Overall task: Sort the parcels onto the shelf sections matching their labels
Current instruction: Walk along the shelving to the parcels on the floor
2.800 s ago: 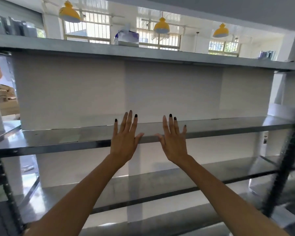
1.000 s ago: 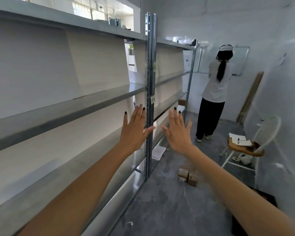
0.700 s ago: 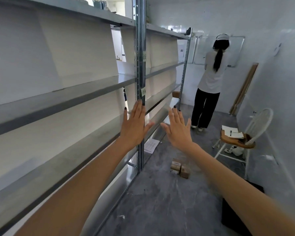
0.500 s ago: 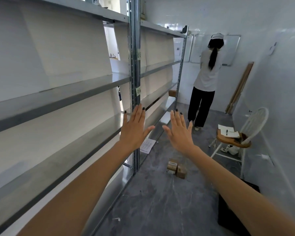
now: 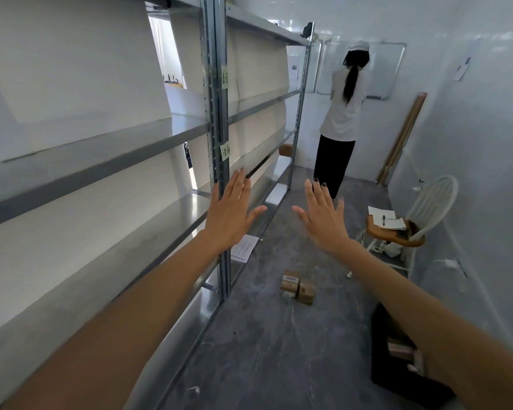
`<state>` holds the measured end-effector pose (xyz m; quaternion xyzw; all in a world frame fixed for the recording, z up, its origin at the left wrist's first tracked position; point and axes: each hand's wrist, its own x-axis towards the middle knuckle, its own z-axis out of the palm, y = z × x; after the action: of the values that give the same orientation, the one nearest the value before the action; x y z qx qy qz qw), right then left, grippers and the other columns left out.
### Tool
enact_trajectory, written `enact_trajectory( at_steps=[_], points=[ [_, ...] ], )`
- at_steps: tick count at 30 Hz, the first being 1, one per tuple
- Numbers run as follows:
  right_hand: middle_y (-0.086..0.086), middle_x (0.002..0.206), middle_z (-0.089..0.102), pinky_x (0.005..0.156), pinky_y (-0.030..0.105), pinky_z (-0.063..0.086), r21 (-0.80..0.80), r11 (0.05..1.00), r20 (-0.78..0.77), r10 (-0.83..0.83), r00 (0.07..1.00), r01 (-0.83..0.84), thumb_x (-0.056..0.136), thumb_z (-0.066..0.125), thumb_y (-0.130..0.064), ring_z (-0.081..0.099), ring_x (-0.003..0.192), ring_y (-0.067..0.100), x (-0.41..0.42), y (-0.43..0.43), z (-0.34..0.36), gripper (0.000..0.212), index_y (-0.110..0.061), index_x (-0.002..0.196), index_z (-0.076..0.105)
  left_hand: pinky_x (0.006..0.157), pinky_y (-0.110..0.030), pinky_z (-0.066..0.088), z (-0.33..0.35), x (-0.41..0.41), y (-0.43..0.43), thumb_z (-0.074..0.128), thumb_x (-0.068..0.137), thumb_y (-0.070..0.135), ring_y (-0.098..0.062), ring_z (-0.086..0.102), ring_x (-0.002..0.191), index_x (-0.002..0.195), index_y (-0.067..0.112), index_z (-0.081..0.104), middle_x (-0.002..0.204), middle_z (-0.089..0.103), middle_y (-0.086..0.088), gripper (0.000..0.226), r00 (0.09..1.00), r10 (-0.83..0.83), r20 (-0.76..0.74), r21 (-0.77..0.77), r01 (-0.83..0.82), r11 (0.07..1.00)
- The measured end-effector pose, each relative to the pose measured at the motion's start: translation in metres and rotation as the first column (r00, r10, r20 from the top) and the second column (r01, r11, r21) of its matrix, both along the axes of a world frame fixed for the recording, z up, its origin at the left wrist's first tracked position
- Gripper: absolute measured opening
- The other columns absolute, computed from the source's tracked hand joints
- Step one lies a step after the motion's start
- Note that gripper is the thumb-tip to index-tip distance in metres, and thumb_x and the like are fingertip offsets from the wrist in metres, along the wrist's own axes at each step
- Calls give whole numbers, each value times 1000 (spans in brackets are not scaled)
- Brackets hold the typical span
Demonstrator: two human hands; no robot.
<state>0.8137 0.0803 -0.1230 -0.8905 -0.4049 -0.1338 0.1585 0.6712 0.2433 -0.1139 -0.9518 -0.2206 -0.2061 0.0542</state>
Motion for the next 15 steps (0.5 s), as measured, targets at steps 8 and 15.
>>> enact_trajectory(
  at_steps=[8,15],
  points=[
    [5,160,-1,115,57,-1,-40,995,-47,-97,994,95,96,22,-54,-2,148,26,33,12,-15,69,-20,152,-1,119,-52,4,-11,40,29,13,90,64,-19,-8,148,152,13,1,161,-8,-5,81,997,-81,6,-45,82,996],
    [5,160,-1,114,58,0,-42,991,-57,-130,990,128,96,24,-55,-2,148,26,59,15,-20,71,-19,152,-2,117,-53,0,-18,76,29,20,93,61,-18,-12,147,150,20,-12,160,-15,-1,77,993,-119,14,-69,120,990]
  ],
)
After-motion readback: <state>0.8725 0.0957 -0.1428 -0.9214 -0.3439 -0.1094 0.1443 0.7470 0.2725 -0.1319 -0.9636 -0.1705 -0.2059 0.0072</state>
